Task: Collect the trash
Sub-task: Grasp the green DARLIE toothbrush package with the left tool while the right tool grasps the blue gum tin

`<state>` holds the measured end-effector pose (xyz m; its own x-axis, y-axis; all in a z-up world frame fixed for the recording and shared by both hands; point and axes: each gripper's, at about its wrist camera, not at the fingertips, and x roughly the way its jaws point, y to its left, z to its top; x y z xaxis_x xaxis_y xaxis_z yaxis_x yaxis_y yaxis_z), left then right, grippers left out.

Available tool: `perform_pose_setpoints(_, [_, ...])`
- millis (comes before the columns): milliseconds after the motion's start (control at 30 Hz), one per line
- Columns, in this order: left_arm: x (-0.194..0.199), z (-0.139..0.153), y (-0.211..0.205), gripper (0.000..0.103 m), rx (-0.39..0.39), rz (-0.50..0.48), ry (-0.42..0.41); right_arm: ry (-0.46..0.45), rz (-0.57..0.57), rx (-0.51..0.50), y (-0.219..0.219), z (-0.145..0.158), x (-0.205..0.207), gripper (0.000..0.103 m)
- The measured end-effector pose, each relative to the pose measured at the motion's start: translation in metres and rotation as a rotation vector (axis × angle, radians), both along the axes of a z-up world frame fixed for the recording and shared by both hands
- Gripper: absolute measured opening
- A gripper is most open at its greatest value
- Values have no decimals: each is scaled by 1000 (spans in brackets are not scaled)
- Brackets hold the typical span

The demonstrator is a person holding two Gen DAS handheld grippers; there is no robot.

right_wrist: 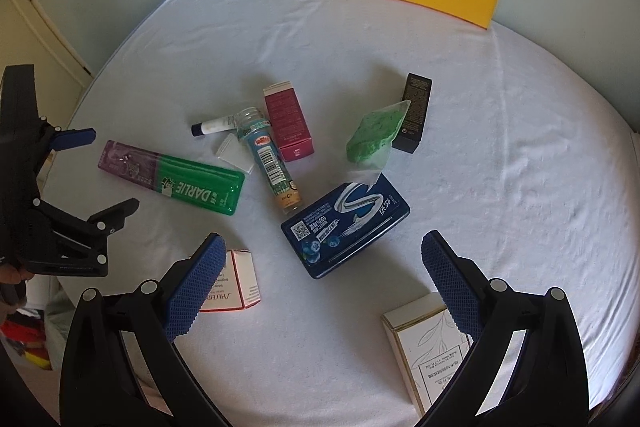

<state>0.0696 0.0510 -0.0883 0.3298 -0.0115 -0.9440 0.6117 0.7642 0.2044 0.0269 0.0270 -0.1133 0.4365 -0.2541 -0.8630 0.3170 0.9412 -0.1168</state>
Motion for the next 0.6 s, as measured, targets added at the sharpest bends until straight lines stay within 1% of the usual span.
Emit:
perform_pose_setpoints(200, [10, -19, -6, 97, 10, -76, 42, 43, -71, 52, -20, -17, 13, 97])
perform_pose_setpoints(333, [19, -33, -8, 97, 19, -105, 69, 78, -98, 67, -26, -28, 22, 97])
perform_pose_setpoints(400, [24, -38, -9, 98, 26, -123, 68, 93, -106, 79, -28, -34, 27, 97])
perform_pose_setpoints(600, [43, -40, -9, 98, -54, -161, 114, 158, -131, 71, -31, -52, 44, 96])
